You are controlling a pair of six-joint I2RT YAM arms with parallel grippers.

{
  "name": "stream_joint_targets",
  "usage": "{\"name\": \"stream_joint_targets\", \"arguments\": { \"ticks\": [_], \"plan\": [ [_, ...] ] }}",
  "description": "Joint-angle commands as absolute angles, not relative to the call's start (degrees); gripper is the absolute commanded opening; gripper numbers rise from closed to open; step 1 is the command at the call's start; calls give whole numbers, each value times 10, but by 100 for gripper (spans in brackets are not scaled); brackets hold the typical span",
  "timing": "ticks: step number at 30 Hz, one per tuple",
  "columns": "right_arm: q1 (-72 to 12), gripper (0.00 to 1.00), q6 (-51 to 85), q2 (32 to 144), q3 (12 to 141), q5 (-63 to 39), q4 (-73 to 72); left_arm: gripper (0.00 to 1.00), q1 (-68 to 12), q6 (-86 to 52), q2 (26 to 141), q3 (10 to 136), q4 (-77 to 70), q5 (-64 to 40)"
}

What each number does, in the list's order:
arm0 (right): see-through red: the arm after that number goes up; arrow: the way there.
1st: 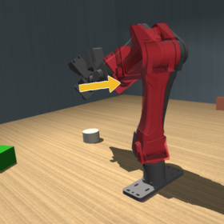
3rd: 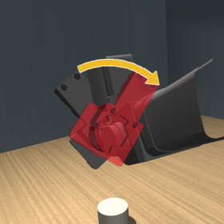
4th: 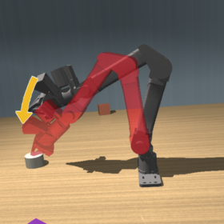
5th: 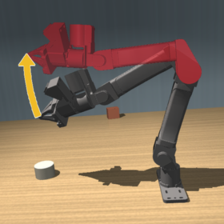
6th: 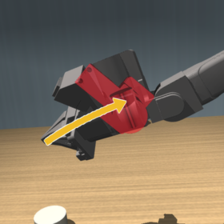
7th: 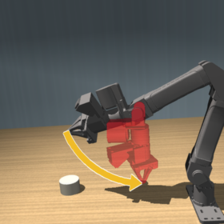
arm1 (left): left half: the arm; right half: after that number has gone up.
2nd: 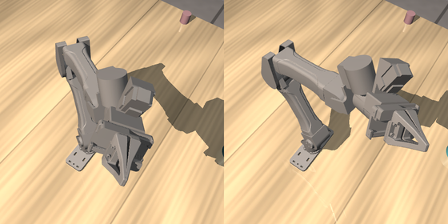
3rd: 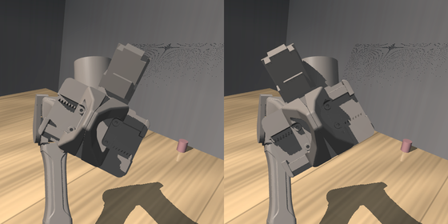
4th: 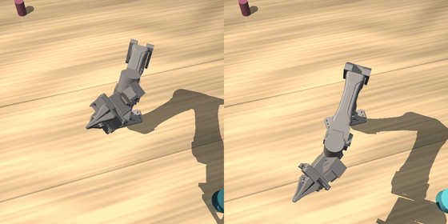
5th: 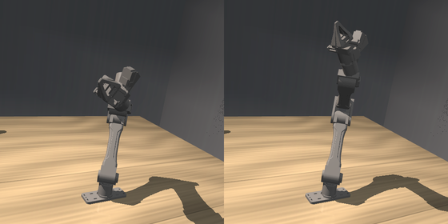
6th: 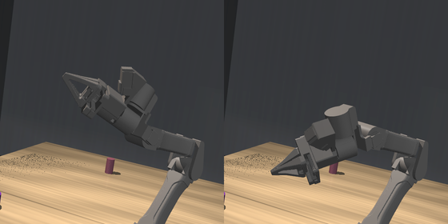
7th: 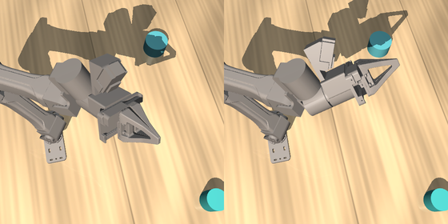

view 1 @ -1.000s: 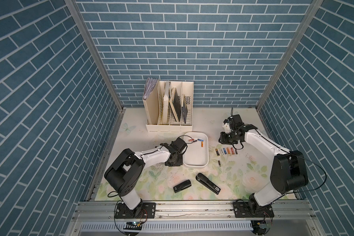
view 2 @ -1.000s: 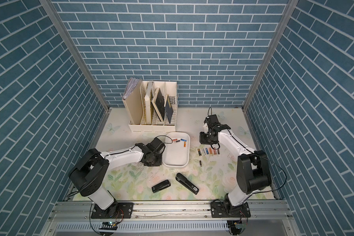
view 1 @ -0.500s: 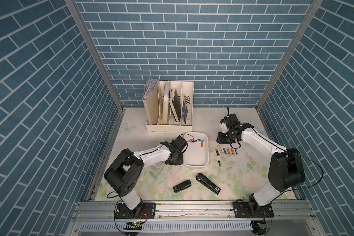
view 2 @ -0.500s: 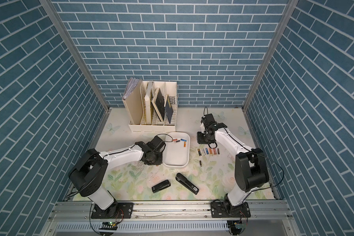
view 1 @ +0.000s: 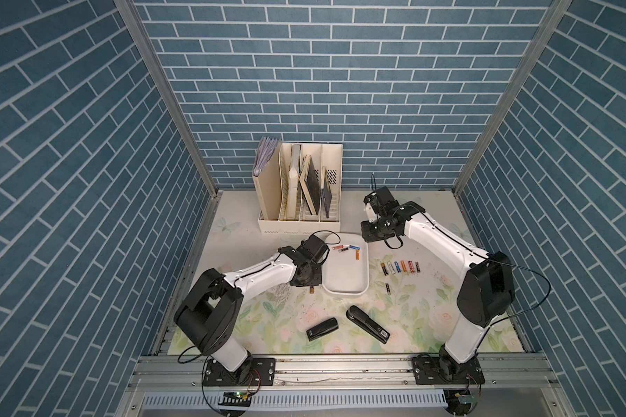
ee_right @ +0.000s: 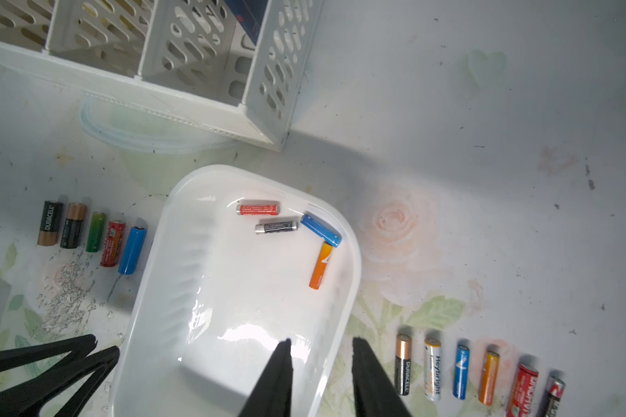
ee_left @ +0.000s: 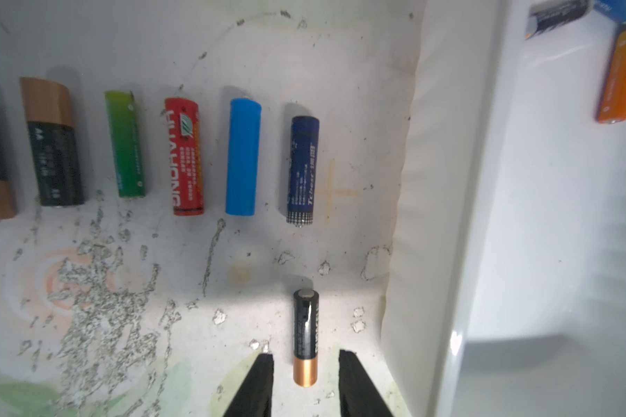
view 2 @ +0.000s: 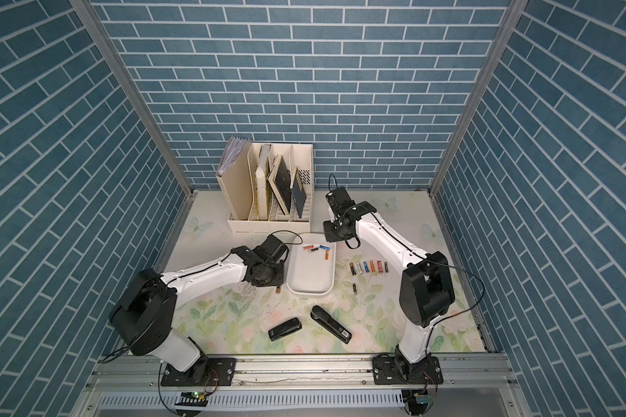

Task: Take the batteries out of the storage box
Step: Place the battery at the center of the board, then pick up the battery from the storage box.

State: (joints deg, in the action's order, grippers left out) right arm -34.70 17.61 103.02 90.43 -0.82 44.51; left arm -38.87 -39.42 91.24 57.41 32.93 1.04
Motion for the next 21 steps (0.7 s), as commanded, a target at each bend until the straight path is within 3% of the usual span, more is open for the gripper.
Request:
{"name": "stream_joint_targets", "arguments": {
  "ticks": [1, 21],
  "plan": [
    [-371, 32, 180, 1060, 921, 17, 477, 37, -382, -382, 898, 583, 345, 18],
    [-405, 32, 196, 1239, 1036, 87, 543, 39, -361, -363, 888, 560, 335, 2]
  ]
}}
